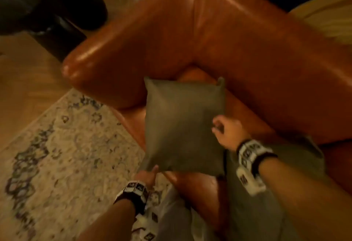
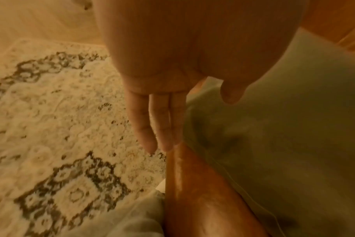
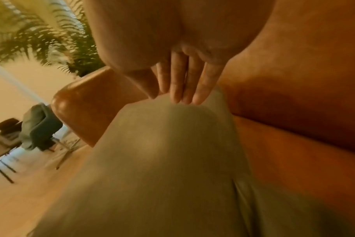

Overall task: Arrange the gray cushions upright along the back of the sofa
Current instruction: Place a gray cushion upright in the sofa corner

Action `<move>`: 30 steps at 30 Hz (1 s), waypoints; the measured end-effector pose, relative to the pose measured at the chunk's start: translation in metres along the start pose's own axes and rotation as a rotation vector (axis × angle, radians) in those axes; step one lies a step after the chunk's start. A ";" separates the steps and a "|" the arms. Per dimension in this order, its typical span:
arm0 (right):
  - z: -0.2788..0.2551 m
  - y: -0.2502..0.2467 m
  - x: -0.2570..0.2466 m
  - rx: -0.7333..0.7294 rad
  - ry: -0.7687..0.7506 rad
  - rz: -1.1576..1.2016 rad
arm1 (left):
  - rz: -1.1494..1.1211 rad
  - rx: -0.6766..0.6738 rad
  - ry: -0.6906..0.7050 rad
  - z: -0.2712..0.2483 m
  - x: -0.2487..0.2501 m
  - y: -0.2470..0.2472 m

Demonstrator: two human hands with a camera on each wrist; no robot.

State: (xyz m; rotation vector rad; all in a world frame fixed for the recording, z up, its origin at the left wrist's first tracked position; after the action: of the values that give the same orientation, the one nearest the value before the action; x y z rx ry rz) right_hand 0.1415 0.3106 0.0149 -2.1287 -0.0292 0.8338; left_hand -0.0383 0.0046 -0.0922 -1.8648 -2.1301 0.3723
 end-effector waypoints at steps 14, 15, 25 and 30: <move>0.007 0.075 0.083 -0.200 0.598 0.150 | -0.497 0.081 0.528 0.025 0.181 -0.062; -0.006 0.078 0.090 -0.230 0.624 0.188 | -0.442 0.061 0.574 0.024 0.206 -0.071; 0.083 -0.005 0.125 0.224 0.739 0.624 | -0.538 -0.211 0.284 0.092 0.271 -0.051; 0.022 -0.019 0.133 0.527 0.714 1.052 | -0.592 -0.193 0.429 0.027 0.306 -0.041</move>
State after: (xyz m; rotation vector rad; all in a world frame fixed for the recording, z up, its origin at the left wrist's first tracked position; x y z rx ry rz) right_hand 0.2373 0.3776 -0.0549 -1.7156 1.5906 0.4652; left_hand -0.1245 0.3023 -0.0884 -1.1562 -2.3125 -0.3412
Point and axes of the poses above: each hand's wrist, its own z-axis towards the middle knuckle, its own y-axis out of the palm, x = y × z, the point moved 10 cm from there along z, towards the middle knuckle, and after that the axes turned 3 degrees about -y, right-handed, at the moved point
